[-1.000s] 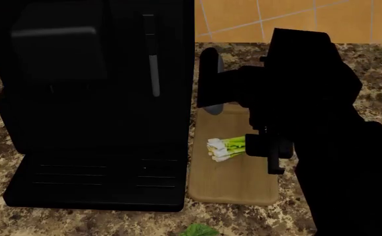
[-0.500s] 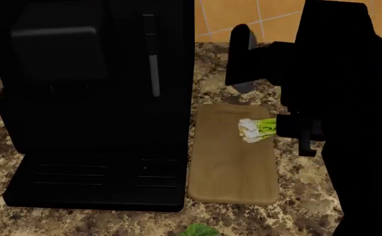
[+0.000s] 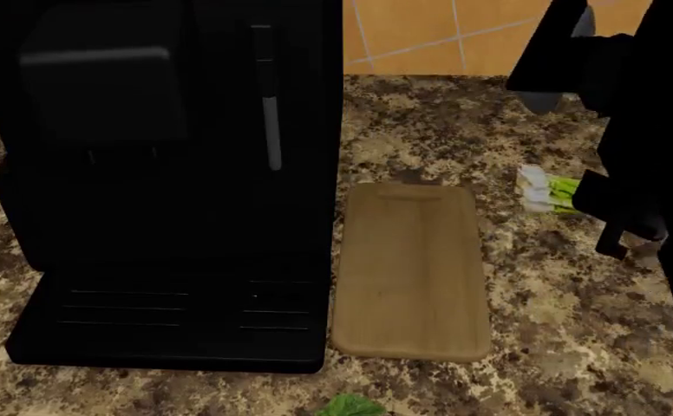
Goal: Clear the non-vegetable object off the cutting board and place the vegetables onto it.
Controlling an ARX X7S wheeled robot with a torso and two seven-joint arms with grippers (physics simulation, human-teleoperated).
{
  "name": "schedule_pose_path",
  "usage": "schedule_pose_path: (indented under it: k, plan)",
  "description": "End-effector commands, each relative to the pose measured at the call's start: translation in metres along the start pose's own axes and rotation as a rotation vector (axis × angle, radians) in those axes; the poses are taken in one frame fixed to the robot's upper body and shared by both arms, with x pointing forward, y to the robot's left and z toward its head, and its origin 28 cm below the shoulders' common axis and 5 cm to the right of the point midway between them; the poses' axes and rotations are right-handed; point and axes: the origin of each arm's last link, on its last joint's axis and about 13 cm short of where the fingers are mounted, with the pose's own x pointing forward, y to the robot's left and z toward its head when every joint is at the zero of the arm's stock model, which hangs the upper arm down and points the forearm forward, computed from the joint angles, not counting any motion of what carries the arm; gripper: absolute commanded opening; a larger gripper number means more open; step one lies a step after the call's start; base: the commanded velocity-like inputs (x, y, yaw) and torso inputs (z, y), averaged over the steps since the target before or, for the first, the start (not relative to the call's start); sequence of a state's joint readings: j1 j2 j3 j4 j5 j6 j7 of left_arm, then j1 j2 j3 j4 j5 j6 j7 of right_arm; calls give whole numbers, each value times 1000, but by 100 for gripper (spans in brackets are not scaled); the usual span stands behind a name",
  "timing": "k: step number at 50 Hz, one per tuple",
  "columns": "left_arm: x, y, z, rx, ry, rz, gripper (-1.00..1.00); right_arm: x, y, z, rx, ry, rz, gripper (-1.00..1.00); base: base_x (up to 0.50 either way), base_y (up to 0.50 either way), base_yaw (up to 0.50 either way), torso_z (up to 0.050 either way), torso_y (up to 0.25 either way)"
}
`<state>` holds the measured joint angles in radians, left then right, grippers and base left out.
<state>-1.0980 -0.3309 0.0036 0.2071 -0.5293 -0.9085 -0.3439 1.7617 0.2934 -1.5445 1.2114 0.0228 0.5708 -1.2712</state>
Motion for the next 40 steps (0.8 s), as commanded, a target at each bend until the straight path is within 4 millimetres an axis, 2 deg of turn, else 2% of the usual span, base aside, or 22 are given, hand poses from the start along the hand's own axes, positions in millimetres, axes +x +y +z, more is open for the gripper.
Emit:
schedule_pose_path:
  k: [1,13,23,27,28,35,40]
  plan:
    - [7,0,-17,1,101,-22,100,0,4,-33,143,22,-26,-100,0,-4,-11,0,0]
    - [7,2,-17,6,101,-14,100,20,23,-59,192,35,-15,-100,9,0,-5,1,0]
    - [7,3,-18,9,99,-9,100,55,46,-75,222,38,23,-100,9,0,-6,1,0]
    - [6,2,-18,15,99,-9,100,56,49,-79,225,49,17,-100,8,0,-6,0,0]
    - [6,2,-18,14,98,-9,100,56,50,-80,229,45,14,100,16,0,-11,10,0]
    - [4,2,-16,12,96,-21,100,44,50,-86,234,56,-8,100,7,-1,-5,0,0]
    - [4,3,-17,8,98,-21,100,23,51,-86,236,40,-30,100,9,0,-7,0,0]
